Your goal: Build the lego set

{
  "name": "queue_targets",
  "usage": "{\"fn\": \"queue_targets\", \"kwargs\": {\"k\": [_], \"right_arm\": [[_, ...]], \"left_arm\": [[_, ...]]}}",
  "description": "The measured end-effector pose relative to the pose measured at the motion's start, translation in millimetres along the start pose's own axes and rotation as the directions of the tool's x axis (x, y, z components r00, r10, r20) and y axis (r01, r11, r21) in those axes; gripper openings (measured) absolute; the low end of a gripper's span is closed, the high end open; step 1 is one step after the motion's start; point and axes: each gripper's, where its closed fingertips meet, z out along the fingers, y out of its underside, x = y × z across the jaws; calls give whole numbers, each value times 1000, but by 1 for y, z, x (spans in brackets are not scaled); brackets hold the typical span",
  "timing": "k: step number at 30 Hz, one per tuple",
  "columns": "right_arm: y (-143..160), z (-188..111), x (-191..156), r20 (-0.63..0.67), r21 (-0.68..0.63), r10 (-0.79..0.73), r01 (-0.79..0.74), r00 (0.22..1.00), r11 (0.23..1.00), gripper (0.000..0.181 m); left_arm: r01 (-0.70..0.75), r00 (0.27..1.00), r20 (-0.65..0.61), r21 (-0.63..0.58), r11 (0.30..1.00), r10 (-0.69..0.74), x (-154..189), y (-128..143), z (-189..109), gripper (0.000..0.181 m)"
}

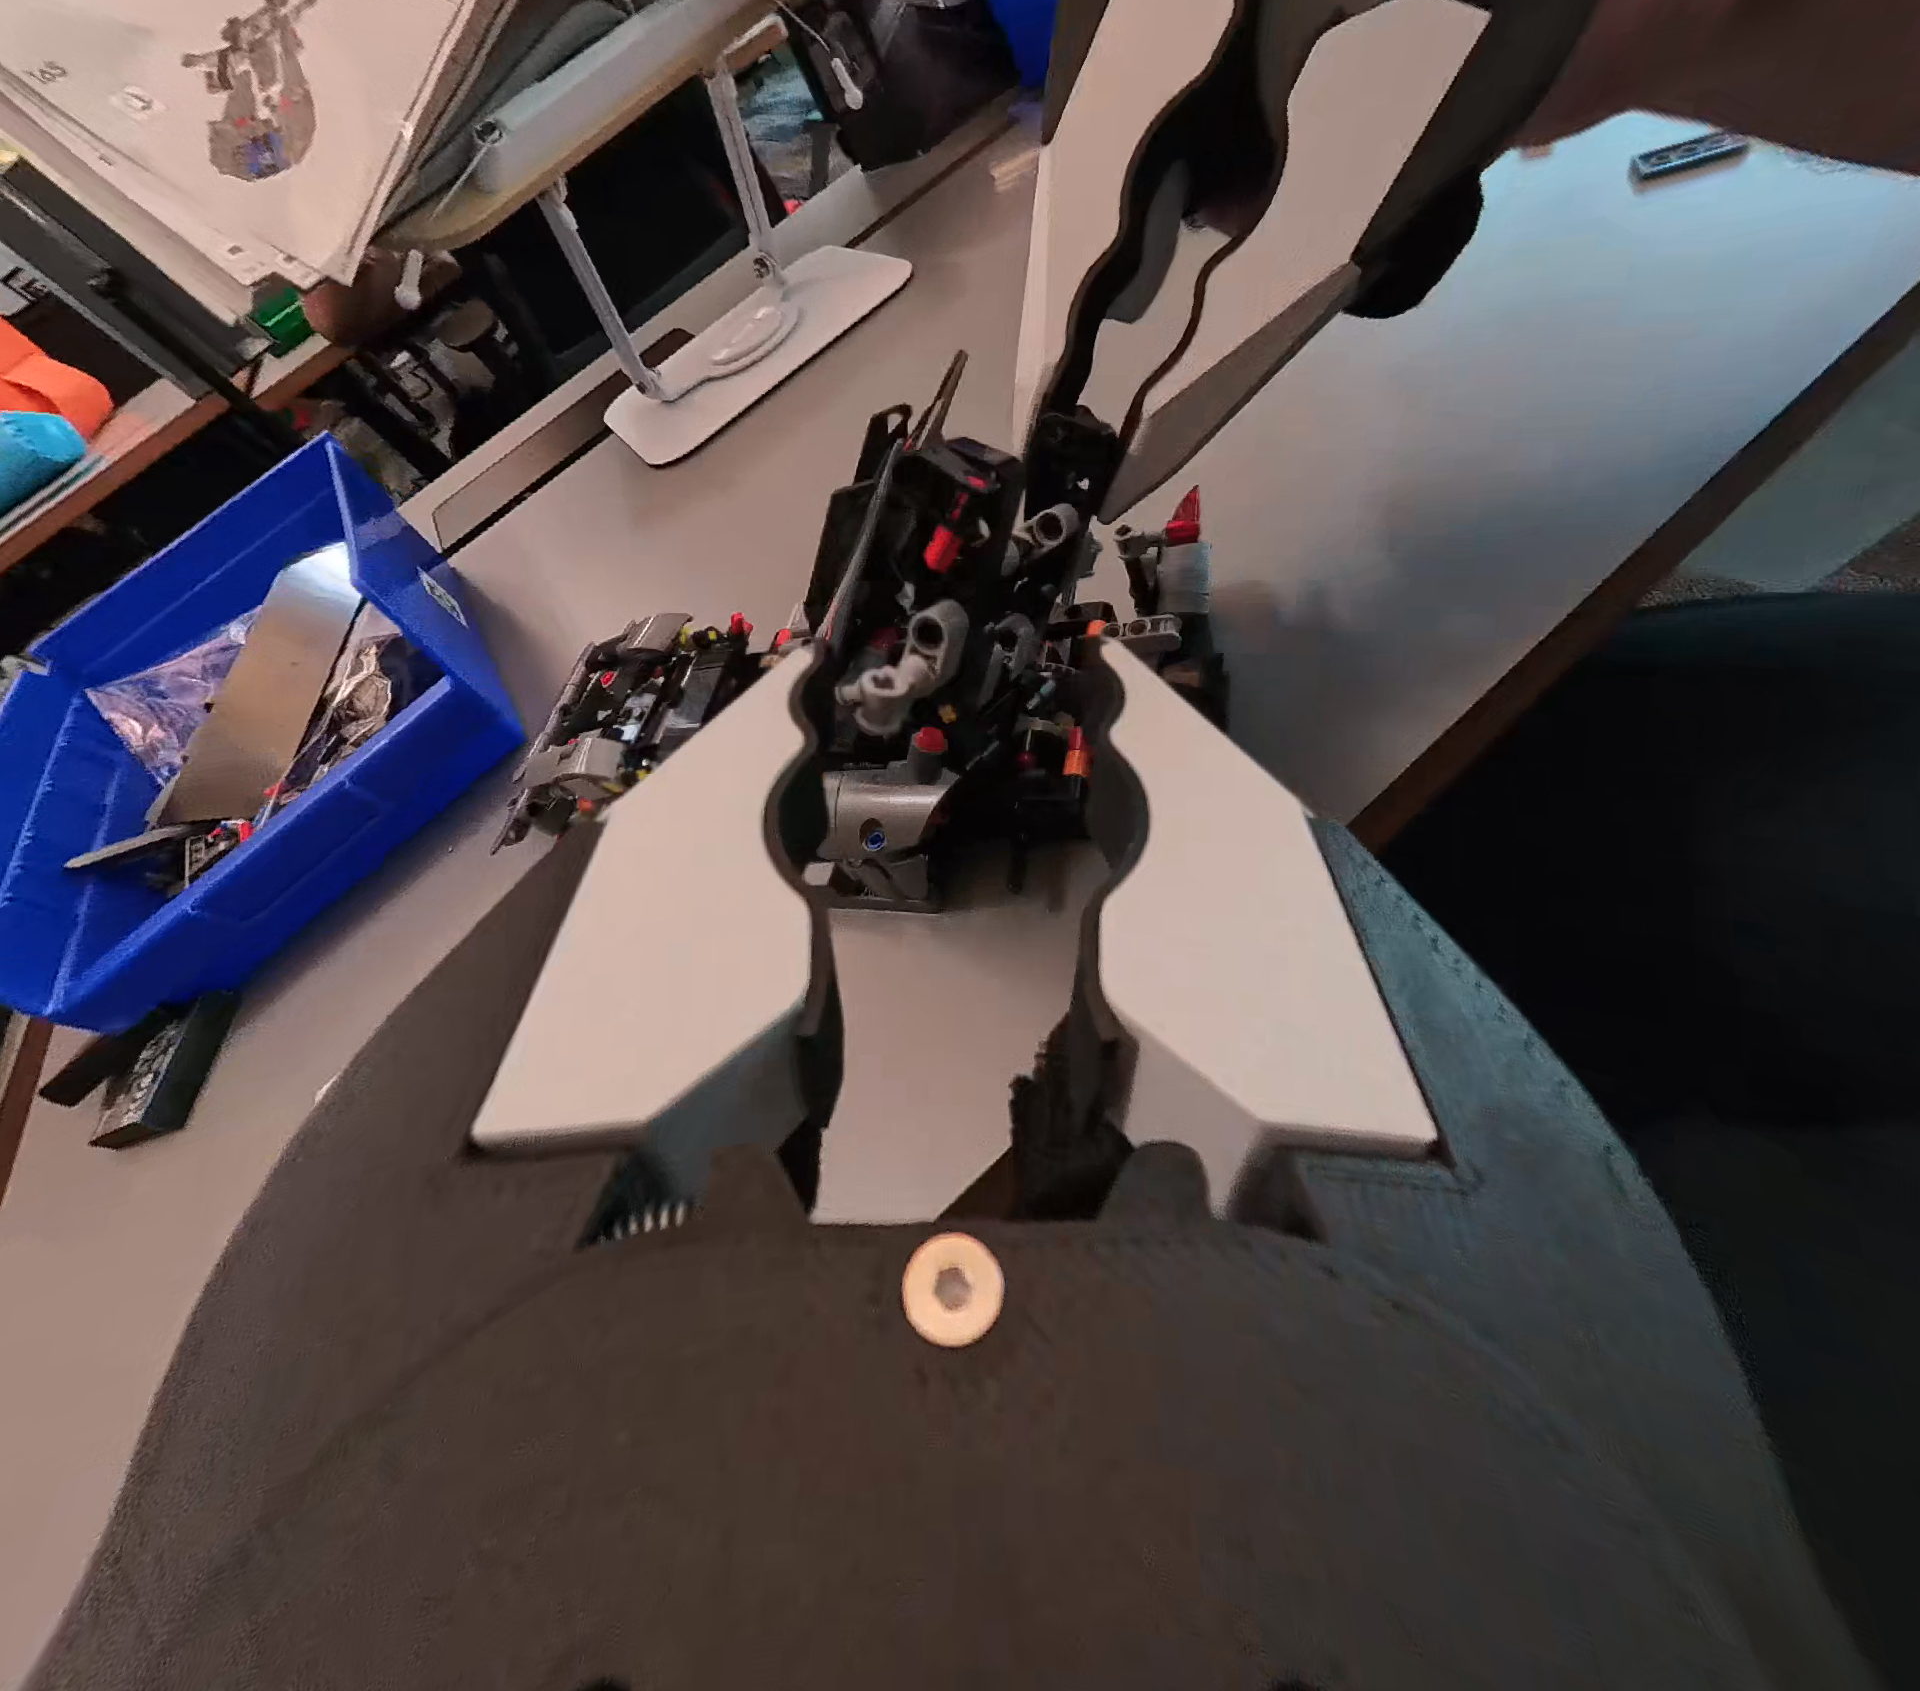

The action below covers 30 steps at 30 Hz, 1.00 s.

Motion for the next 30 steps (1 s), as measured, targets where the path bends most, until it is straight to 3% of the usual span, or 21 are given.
{"fn": "queue_targets", "kwargs": {"k": [3,7,11,14,17,20,23,26,28,30], "right_arm": [[-12,-9,-5,-11,2,-61,61,998,998,13],[-31,-28,-2,-70,20,-105,107,992,994,16],[-62,-61,7,-158,115,-79,97,984,989,26],[-80,-89,10,-192,190,-38,75,981,979,34],[-94,-112,17,-215,267,28,31,976,963,47],[-108,-130,18,-221,360,91,-6,971,933,50],[-127,-149,12,-168,492,151,-50,974,869,52],[-148,-166,2,-45,611,204,-135,978,780,52],[-152,-167,-1,15,627,244,-199,970,753,46],[-153,-166,-4,54,642,269,-239,962,728,39]], "left_arm": [[7,999,-45,11,1000,-7,7,-6,-2,16],[3,998,-69,94,996,4,13,-31,-12,8],[-196,980,42,123,973,192,12,-72,-28,6],[-423,899,152,65,904,410,8,-112,-39,6],[-437,899,128,165,884,420,17,-161,-50,6],[-293,955,49,302,907,292,21,-196,-59,5],[19,987,-150,440,898,52,24,-222,-71,6],[290,924,-363,471,833,-116,29,-231,-77,6],[355,892,-431,483,801,-135,36,-232,-78,5],[360,895,-421,492,793,-145,40,-231,-74,6]]}}
